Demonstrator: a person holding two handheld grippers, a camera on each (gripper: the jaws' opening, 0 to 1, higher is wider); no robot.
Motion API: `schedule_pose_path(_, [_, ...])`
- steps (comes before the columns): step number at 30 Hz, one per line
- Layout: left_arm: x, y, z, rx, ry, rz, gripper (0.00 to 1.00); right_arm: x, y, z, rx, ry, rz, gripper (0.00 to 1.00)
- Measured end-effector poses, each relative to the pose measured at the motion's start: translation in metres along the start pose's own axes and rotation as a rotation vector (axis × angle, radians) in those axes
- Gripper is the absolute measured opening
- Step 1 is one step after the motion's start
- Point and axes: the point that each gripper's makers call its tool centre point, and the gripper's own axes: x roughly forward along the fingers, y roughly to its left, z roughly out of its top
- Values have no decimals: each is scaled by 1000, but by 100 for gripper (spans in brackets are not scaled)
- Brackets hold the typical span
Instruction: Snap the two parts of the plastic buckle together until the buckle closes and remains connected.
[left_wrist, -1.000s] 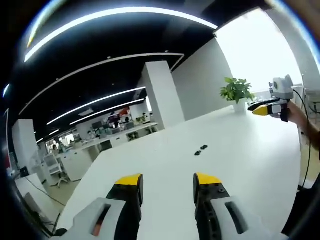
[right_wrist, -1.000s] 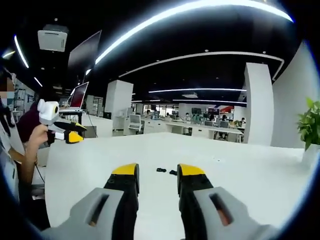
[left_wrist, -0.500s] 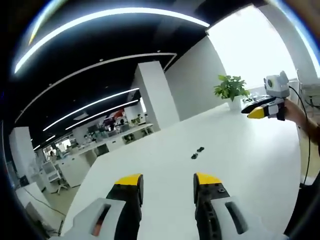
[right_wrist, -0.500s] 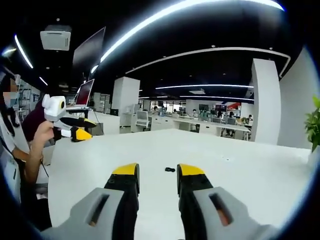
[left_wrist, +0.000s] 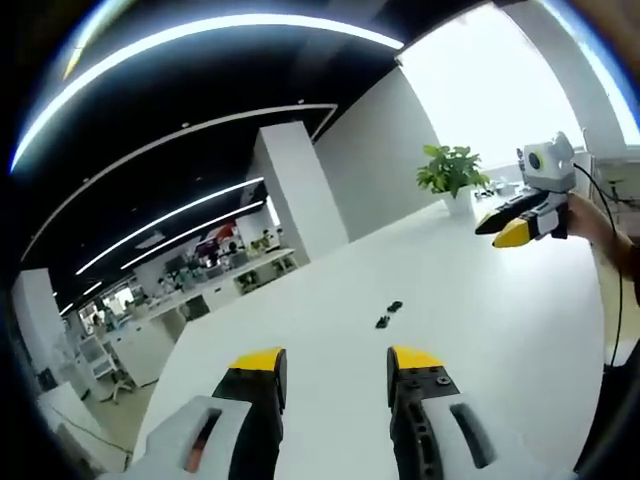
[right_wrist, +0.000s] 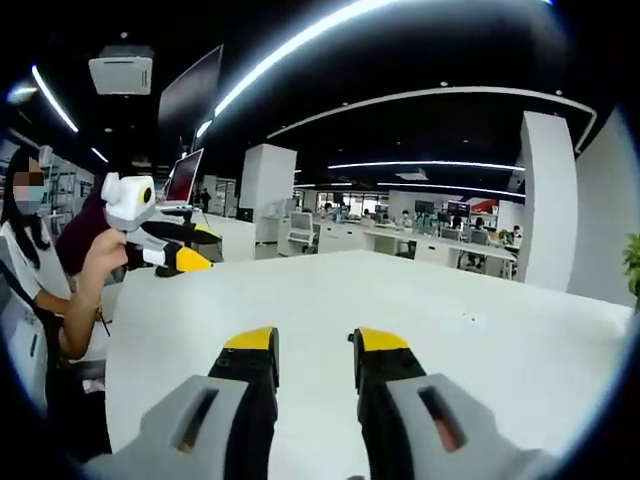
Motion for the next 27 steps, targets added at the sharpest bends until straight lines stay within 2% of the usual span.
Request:
schedule_pose_path(15, [22, -5, 23, 19, -8, -42, 40, 7, 1, 17, -1, -22, 23, 30])
schedule_pose_path(27, [46, -16, 17, 21, 34, -93, 40, 17, -3, 17, 1, -2, 46, 29])
